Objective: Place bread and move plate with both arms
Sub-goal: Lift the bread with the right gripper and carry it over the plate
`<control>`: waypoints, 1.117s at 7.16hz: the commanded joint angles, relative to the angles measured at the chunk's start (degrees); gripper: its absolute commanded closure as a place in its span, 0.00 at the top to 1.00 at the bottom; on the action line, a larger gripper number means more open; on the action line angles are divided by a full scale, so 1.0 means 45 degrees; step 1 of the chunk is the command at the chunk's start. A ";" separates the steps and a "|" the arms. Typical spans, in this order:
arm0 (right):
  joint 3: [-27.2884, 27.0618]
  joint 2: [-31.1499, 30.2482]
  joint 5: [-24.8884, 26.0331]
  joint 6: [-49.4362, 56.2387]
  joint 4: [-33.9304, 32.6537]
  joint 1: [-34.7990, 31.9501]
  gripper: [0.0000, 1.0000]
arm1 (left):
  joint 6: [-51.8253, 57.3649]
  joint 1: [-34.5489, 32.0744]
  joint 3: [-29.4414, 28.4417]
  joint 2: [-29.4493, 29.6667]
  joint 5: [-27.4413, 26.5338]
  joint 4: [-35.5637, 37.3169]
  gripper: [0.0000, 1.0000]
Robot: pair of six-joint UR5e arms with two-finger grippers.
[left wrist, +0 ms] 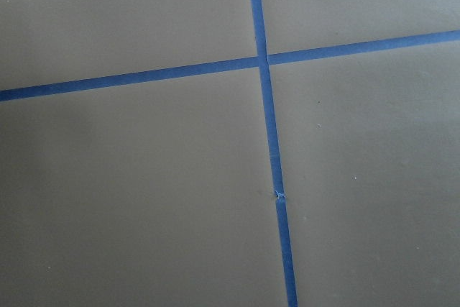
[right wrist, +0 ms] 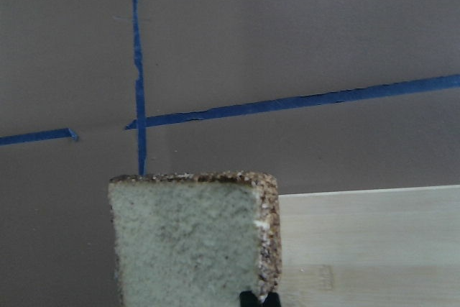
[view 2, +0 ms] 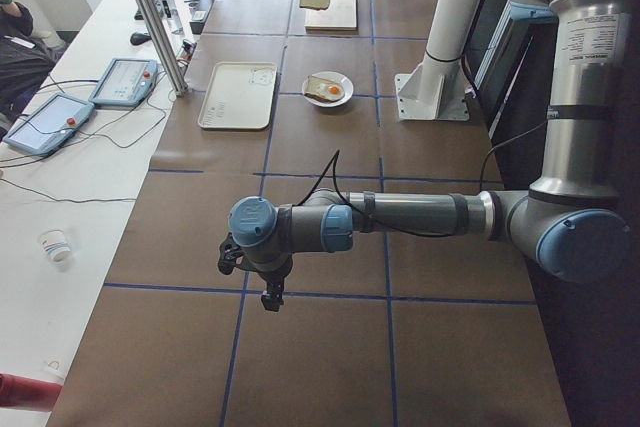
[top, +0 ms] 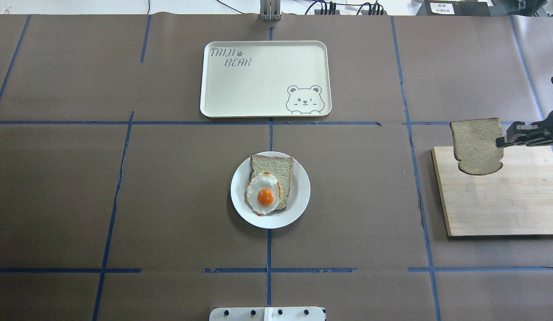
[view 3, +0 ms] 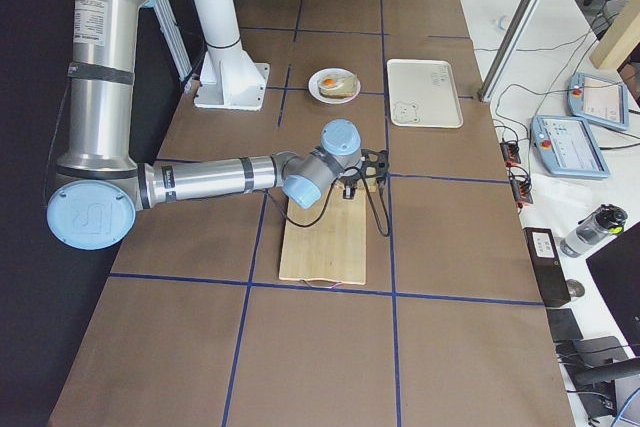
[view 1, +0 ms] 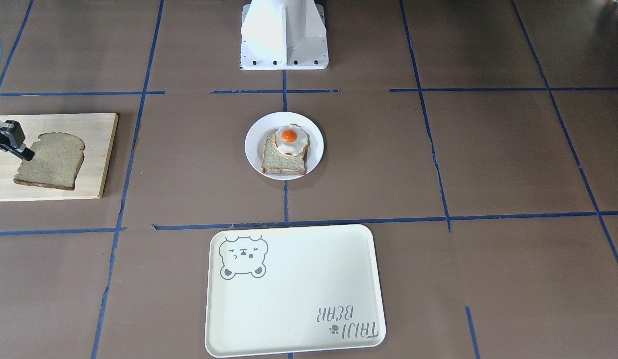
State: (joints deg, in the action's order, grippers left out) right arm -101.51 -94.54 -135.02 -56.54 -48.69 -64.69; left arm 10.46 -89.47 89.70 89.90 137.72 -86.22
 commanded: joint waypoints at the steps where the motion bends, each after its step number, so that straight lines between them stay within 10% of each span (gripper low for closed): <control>1: -0.0098 0.2148 -0.0191 -0.2709 0.0039 0.0329 0.00 | 0.0000 0.0020 -0.0011 0.0021 0.0060 0.0000 1.00; 4: -0.0543 0.5167 0.1343 -0.7331 0.0098 0.3213 0.00 | 0.0000 0.0020 -0.0050 0.0021 0.0060 0.0000 1.00; 8: -0.0570 0.6299 0.9577 -0.7592 -0.0116 0.9557 0.00 | 0.0000 0.0020 -0.0050 0.0021 0.0060 0.0000 1.00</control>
State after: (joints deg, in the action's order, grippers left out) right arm -105.32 -68.30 -102.68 -90.66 -48.78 -29.95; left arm 10.46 -89.38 89.44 90.00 137.99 -86.22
